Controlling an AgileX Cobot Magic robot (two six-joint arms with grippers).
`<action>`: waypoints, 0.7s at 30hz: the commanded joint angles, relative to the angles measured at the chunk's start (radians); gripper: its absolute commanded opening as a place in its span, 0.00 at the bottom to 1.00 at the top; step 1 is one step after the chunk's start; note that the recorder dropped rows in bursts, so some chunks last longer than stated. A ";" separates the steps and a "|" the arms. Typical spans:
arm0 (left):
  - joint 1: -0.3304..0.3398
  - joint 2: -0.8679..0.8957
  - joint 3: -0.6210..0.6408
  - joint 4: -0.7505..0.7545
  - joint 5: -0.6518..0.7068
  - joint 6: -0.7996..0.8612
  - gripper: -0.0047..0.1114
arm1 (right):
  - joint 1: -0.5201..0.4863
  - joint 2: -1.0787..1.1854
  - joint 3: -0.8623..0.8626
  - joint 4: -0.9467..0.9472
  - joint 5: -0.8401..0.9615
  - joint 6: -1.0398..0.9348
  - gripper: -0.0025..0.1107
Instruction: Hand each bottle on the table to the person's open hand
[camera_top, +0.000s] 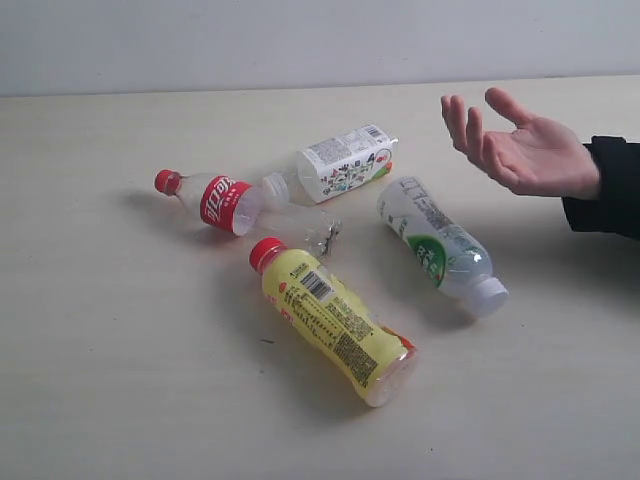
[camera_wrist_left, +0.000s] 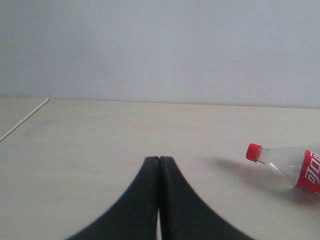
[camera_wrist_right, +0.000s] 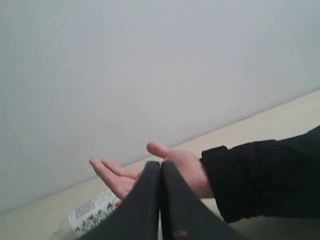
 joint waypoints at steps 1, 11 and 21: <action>-0.004 -0.005 0.000 -0.009 0.002 -0.001 0.04 | -0.006 -0.005 0.004 -0.055 0.085 -0.004 0.02; -0.004 -0.005 0.000 -0.009 0.002 -0.001 0.04 | -0.006 -0.005 0.004 0.037 0.106 0.004 0.02; -0.004 -0.005 0.000 -0.009 0.002 -0.001 0.04 | -0.006 -0.005 0.004 0.313 -0.125 0.004 0.02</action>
